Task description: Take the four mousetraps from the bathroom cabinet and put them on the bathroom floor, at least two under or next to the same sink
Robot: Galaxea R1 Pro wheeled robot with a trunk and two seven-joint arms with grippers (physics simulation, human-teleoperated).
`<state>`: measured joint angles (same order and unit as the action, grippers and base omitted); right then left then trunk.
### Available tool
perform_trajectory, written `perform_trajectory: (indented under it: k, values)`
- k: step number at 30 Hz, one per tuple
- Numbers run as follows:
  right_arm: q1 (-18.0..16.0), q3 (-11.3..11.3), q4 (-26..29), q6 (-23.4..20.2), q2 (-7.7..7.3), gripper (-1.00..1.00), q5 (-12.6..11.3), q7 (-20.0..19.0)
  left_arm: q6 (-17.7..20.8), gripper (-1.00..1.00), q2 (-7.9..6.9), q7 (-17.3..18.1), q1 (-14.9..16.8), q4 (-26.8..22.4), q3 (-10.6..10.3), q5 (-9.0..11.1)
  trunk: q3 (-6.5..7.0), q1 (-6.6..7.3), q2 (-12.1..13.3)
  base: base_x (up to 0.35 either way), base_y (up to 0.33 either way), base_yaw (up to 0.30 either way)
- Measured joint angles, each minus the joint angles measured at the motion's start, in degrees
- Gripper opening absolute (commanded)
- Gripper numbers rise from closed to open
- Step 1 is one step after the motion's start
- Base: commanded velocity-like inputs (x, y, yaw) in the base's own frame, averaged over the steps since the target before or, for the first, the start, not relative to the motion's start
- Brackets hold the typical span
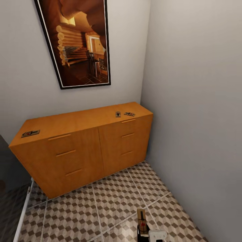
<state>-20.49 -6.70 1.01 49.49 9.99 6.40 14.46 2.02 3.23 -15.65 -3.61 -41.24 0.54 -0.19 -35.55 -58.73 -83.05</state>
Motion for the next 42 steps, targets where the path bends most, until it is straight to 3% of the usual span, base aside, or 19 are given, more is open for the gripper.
perform_trajectory:
  k: [3, 7, 22, 42]
  values:
    - [0.0, 0.0, 0.0, 0.4, 0.0, -1.0, 0.0, 0.0, 0.5, 1.0, 1.4, 0.0, 0.0, -1.1, -0.1, -0.1, 0.0, 0.0, 0.0, 0.0, 0.0, 0.0]
    - [0.0, 0.0, 0.0, 0.5, -0.19, -1.0, 0.0, 0.0, 0.5, 1.0, 1.91, 0.2, 0.0, -0.2, -0.3, -0.2, 0.0, 0.0, 0.0, 0.0, 0.0, 0.0]
    - [0.0, 0.0, 0.1, 0.4, -0.55, -1.0, 0.0, 0.1, -4.9, 1.0, 1.38, 0.5, 0.0, 5.5, -0.6, -0.4, 0.0, 0.0, 0.0, 0.0, 0.0, 0.0]
    - [0.0, 0.0, 0.1, 0.4, -0.87, -1.0, 0.0, 0.1, -5.3, 1.0, 1.23, 0.6, 0.0, 6.7, -0.6, -0.4, 0.0, 0.0, 0.0, 0.0, 0.0, 0.0]
